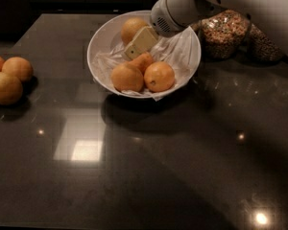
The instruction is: Pick orange from white bowl
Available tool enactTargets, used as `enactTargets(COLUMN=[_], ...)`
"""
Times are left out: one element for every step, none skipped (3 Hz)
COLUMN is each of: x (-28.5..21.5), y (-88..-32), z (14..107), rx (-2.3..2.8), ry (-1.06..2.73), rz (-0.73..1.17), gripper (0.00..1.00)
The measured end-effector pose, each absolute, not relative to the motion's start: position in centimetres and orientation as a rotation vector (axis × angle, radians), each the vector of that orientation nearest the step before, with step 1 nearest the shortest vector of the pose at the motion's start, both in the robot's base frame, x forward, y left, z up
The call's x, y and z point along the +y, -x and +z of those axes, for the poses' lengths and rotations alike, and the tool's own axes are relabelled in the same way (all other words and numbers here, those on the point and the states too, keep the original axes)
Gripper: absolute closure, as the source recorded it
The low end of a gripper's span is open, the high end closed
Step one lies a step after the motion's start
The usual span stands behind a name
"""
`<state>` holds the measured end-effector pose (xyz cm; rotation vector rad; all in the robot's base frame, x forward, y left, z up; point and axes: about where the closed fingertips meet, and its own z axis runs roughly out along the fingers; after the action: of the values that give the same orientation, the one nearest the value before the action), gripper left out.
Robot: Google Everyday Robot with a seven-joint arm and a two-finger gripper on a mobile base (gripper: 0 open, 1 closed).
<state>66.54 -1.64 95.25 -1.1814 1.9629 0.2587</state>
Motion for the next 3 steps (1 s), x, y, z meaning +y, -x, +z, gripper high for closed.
enactTargets(x=[-1.6,-1.5,-1.1], y=[-66.5,-67.6,-69.1], z=[95.2,95.3,95.4], rx=[1.963,1.94,1.914], ry=[1.181,1.136,1.084], rz=[0.259,0.253,0.23], gripper=[0.0,0.0,0.0])
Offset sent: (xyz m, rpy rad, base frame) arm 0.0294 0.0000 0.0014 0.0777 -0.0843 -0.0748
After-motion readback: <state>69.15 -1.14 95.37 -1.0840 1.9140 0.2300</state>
